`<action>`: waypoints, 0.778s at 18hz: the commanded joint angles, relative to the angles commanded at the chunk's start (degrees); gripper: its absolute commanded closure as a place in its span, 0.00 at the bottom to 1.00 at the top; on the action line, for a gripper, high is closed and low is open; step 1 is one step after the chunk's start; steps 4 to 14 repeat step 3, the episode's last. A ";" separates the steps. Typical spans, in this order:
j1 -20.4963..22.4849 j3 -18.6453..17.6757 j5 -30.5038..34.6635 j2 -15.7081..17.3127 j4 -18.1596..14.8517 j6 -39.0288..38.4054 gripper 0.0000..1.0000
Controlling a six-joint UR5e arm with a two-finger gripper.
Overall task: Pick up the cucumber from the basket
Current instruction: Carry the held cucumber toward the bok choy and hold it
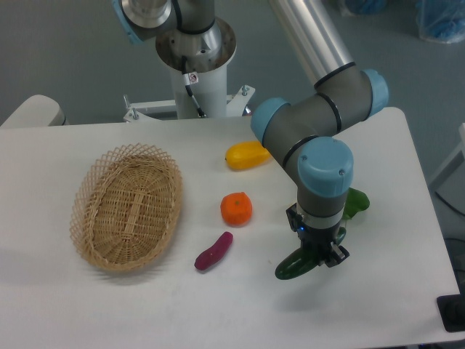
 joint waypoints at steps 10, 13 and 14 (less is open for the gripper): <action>0.00 0.00 -0.09 0.00 0.00 0.00 0.75; 0.00 0.00 -0.09 0.00 0.00 0.00 0.75; 0.00 0.00 -0.09 0.00 0.00 0.00 0.75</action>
